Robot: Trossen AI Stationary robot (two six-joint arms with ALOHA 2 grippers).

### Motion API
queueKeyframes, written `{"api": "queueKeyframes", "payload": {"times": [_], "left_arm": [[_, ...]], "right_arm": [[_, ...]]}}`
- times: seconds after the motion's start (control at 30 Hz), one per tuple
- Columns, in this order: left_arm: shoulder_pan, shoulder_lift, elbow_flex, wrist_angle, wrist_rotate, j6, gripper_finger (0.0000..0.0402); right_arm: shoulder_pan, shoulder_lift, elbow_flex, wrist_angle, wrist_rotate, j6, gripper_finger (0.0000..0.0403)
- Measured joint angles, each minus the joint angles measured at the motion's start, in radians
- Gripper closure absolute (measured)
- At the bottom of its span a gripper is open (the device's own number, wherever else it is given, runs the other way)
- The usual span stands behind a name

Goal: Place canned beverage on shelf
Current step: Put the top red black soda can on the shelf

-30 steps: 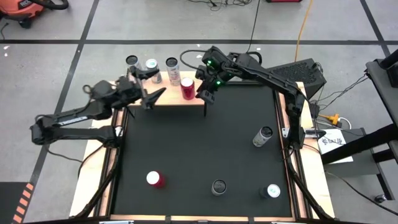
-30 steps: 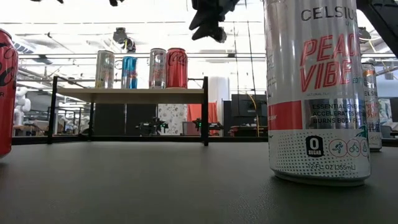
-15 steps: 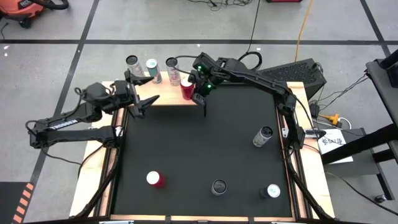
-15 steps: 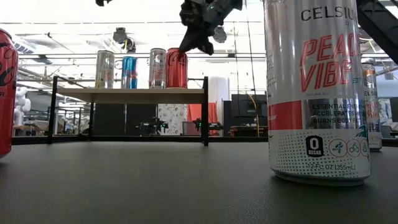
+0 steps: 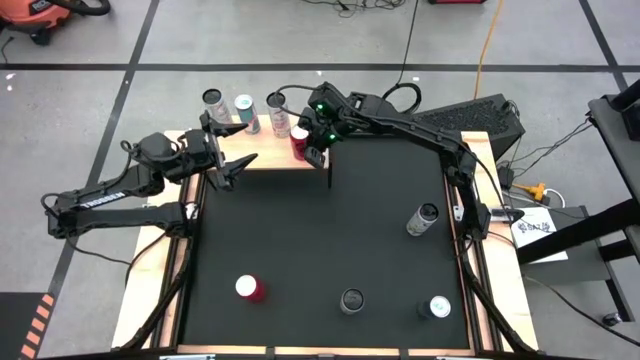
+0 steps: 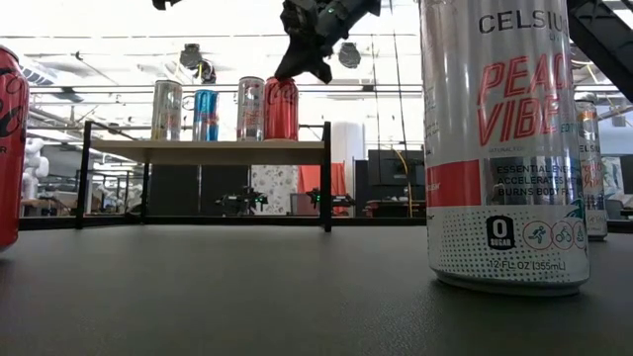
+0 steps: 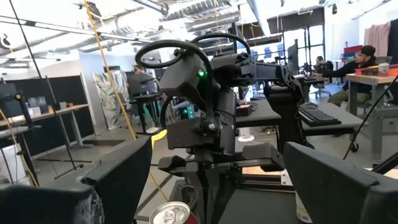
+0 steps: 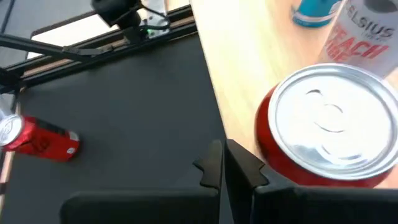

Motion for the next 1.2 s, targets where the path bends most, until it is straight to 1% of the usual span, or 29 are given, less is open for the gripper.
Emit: {"api": "queueKeyframes", "payload": {"times": [0.13, 0.23, 0.4, 0.43, 0.63, 0.93, 1.2], "left_arm": [[0.0, 0.0, 0.0, 0.002, 0.0, 0.0, 0.0035], [0.0, 0.0, 0.0, 0.002, 0.0, 0.0, 0.0035], [0.0, 0.0, 0.0, 0.002, 0.0, 0.0, 0.0035], [0.0, 0.0, 0.0, 0.002, 0.0, 0.0, 0.0035], [0.0, 0.0, 0.0, -0.004, 0.0, 0.0, 0.0035], [0.0, 0.006, 0.0, -0.029, 0.0, 0.0, 0.0035], [0.0, 0.007, 0.0, -0.028, 0.0, 0.0, 0.0035]], "right_arm": [[0.0, 0.001, 0.0, 0.027, 0.008, -0.001, 0.0402], [0.0, 0.001, 0.0, 0.045, 0.054, -0.005, 0.0402], [-0.003, 0.002, 0.0, 0.061, 0.062, -0.005, 0.0403], [-0.003, 0.008, 0.0, 0.068, 0.076, -0.005, 0.0403], [-0.003, 0.043, 0.0, 0.081, 0.08, -0.002, 0.0403], [-0.004, 0.05, 0.0, 0.114, 0.186, 0.008, 0.0403], [-0.009, 0.05, 0.0, 0.124, 0.189, 0.051, 0.0403]]}}
